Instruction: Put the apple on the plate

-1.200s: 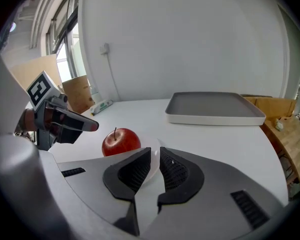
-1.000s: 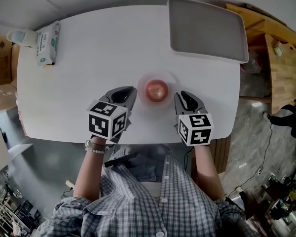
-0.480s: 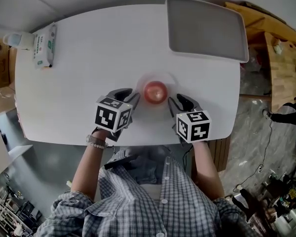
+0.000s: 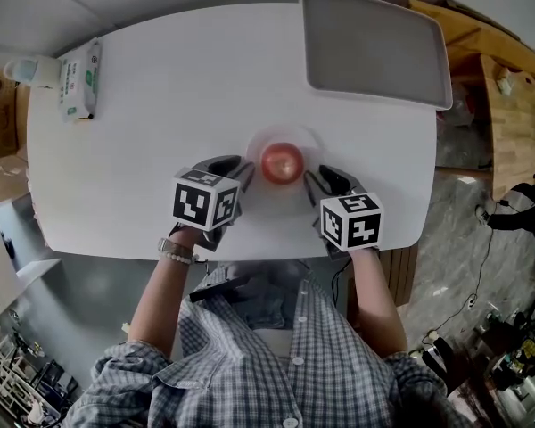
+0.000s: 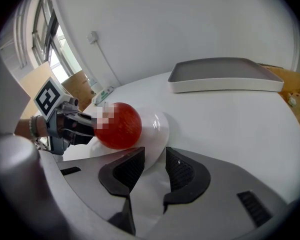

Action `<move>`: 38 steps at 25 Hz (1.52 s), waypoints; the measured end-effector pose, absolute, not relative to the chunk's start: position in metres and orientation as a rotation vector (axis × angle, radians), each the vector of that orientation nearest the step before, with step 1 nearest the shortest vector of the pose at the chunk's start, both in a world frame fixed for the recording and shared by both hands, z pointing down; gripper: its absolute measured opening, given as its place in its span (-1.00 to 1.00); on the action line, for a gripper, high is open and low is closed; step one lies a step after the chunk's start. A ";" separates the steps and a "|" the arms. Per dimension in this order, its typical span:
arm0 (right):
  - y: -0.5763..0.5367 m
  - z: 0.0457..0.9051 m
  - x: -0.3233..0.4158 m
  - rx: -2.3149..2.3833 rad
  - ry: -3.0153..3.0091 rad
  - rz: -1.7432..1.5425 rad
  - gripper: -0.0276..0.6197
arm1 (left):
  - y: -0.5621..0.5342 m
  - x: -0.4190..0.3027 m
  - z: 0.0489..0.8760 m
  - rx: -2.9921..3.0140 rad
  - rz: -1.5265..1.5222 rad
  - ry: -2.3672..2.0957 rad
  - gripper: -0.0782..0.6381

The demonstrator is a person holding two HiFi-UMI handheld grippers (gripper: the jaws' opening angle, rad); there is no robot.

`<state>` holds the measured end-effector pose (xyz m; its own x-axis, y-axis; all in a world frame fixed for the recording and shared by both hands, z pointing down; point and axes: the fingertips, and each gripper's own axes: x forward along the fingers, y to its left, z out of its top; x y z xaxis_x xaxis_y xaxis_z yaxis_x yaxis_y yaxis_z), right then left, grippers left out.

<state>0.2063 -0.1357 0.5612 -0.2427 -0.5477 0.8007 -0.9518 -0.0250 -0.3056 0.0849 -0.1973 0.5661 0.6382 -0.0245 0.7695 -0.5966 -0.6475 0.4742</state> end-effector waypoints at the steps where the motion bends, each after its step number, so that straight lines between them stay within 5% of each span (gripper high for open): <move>1: -0.136 0.562 0.206 1.569 -1.808 1.202 -0.56 | -0.197 0.085 0.567 2.108 0.979 -0.483 -0.50; 38: -0.140 0.549 0.234 1.780 -1.648 1.591 -0.74 | -0.198 0.102 0.560 1.903 0.974 -0.496 -0.65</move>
